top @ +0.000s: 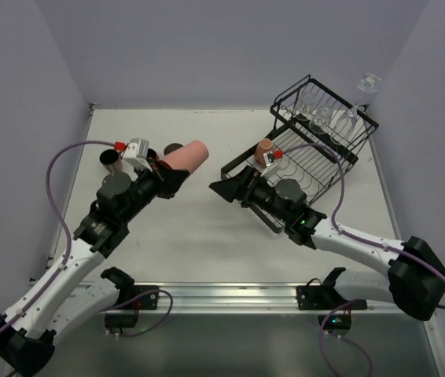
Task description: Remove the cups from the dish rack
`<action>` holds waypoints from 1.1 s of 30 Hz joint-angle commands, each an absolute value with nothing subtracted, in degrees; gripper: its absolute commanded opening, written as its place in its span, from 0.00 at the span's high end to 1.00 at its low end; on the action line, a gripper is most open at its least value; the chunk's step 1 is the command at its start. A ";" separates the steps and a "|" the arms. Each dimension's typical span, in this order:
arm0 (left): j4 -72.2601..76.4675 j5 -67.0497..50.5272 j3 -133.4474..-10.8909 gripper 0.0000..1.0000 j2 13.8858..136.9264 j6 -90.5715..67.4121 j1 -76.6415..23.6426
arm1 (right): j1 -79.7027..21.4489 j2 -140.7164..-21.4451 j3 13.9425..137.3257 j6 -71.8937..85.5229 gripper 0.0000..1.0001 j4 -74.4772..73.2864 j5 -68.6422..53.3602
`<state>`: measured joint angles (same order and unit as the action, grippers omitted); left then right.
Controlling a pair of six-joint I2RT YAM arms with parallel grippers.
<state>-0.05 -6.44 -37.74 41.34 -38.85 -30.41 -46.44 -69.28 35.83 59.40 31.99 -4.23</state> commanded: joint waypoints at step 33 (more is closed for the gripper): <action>-55.63 11.16 -79.36 0.98 94.74 -12.83 -4.58 | -46.49 -56.42 38.50 41.92 0.01 11.60 1.06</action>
